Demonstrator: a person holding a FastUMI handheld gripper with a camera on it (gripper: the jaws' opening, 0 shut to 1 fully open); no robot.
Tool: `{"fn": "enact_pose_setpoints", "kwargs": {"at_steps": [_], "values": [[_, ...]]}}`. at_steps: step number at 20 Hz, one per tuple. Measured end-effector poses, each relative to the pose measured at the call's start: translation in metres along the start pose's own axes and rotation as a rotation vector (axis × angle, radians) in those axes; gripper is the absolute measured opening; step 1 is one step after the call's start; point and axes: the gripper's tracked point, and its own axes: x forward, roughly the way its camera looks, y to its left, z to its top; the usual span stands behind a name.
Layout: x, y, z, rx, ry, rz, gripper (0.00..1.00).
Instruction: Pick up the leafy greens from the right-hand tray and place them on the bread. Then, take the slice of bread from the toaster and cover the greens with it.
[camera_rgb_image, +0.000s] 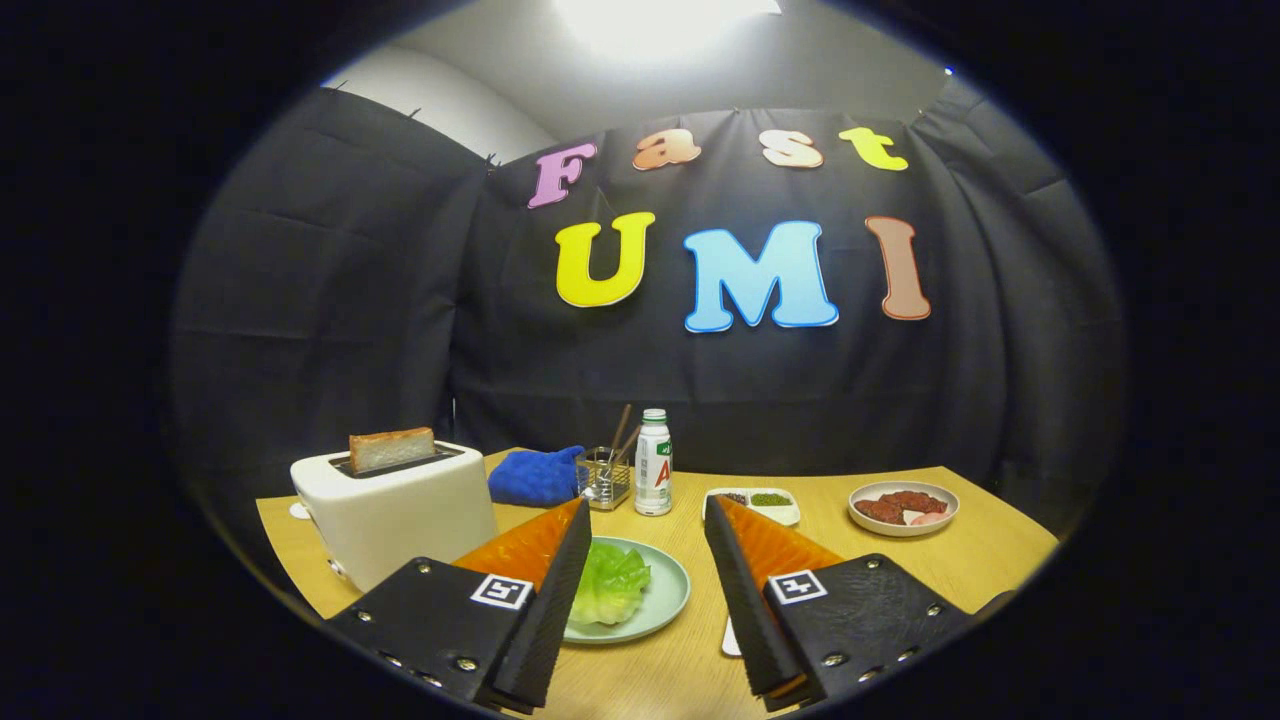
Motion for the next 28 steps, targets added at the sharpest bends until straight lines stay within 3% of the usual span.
{"fn": "enact_pose_setpoints", "kwargs": {"at_steps": [6, 10, 15, 18, 20, 28], "values": [[-0.004, 0.015, 0.003, -0.022, -0.016, -0.064, 0.69], [0.000, 0.047, 0.009, 0.075, -0.020, -0.017, 0.68], [0.011, 0.092, 0.017, 0.109, -0.013, 0.027, 0.69], [0.014, 0.118, 0.023, 0.115, -0.008, 0.022, 0.69], [0.020, 0.139, 0.025, 0.103, -0.027, 0.029, 0.62], [0.030, 0.203, 0.028, 0.081, -0.027, 0.071, 0.62]]}}
